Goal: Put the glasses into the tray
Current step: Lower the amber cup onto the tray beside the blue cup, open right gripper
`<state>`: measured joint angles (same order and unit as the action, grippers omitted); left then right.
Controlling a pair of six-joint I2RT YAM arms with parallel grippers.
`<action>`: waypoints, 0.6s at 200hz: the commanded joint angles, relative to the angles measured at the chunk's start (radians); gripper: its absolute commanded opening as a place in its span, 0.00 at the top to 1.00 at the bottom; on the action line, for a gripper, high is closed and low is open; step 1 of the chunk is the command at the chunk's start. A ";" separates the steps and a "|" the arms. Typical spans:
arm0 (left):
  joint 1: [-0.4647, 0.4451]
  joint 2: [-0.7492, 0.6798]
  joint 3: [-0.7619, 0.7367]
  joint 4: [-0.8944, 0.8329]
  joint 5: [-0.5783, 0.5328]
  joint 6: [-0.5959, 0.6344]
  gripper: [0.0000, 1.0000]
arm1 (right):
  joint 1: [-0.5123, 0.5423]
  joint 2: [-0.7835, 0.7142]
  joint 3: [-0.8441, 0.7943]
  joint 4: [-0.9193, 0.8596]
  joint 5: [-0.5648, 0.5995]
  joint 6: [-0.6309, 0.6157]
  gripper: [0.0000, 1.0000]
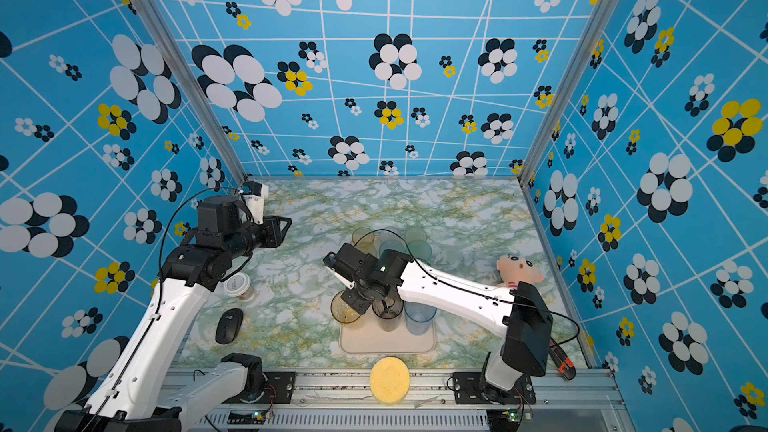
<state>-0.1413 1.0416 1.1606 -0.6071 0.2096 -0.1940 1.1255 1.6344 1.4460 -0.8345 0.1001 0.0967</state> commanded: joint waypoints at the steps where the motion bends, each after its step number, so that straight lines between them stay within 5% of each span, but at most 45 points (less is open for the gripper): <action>1: 0.000 0.012 0.022 -0.006 0.010 0.009 0.62 | 0.010 0.015 -0.008 -0.012 0.014 0.012 0.99; 120: -0.002 0.038 0.024 -0.008 0.024 0.010 0.62 | -0.005 0.053 -0.012 -0.029 0.009 0.008 0.99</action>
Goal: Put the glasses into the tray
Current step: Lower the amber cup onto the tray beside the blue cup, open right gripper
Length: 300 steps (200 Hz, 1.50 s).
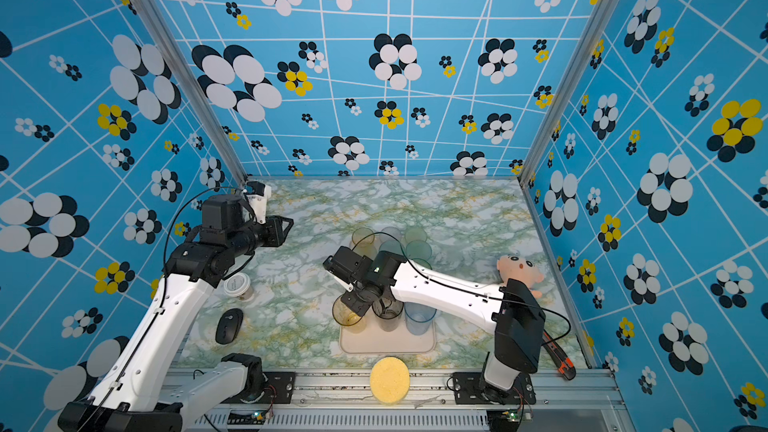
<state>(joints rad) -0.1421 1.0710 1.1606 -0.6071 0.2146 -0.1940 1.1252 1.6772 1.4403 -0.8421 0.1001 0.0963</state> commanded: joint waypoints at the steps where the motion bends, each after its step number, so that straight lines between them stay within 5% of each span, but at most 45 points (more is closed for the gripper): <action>1: -0.002 0.008 0.023 -0.008 0.019 0.010 0.62 | -0.005 0.011 -0.007 -0.022 0.009 0.008 0.99; 139: -0.005 0.027 0.025 -0.009 0.025 0.013 0.61 | -0.042 0.014 -0.022 -0.014 0.009 0.011 0.97; 300: -0.007 0.038 0.027 -0.011 0.025 0.016 0.61 | -0.048 0.001 -0.018 -0.008 0.009 0.013 0.83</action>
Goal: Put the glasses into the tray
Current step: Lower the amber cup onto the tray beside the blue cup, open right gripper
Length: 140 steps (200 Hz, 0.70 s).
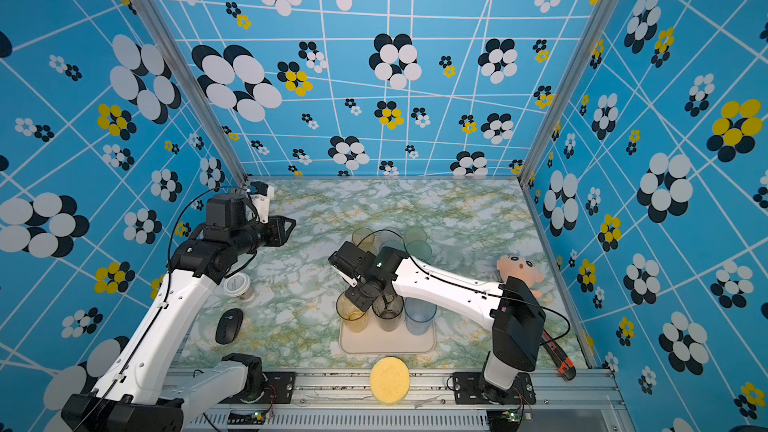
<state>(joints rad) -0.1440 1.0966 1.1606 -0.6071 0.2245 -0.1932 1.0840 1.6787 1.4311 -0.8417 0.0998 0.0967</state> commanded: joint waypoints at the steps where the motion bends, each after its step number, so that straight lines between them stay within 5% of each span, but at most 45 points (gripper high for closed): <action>1: -0.005 0.013 0.027 -0.011 0.014 0.015 0.61 | -0.006 0.000 -0.009 -0.008 0.010 0.012 0.82; 140: -0.004 0.013 0.003 0.009 0.004 0.017 0.61 | -0.015 -0.113 -0.014 -0.001 0.016 0.027 0.73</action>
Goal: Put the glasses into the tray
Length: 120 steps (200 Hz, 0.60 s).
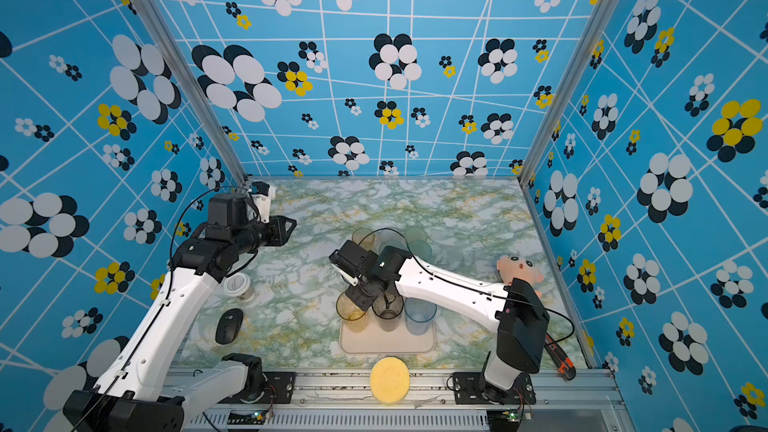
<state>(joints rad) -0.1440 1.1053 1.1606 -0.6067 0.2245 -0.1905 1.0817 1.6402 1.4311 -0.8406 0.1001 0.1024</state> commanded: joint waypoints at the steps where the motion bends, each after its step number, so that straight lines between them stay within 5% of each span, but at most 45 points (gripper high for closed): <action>1: -0.005 0.004 0.002 0.010 0.004 0.014 0.61 | -0.013 -0.077 -0.016 -0.002 0.016 0.022 0.73; 74: -0.003 -0.065 -0.129 0.183 -0.002 0.019 0.58 | -0.161 -0.337 -0.125 0.079 0.124 0.097 0.62; 120: 0.001 -0.092 -0.228 0.317 -0.034 0.013 0.48 | -0.472 -0.517 -0.305 0.203 0.100 0.155 0.49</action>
<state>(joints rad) -0.1440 1.0290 0.9733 -0.4015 0.2161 -0.1867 0.7361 1.1877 1.2003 -0.7120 0.1864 0.2115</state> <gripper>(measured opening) 0.503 0.475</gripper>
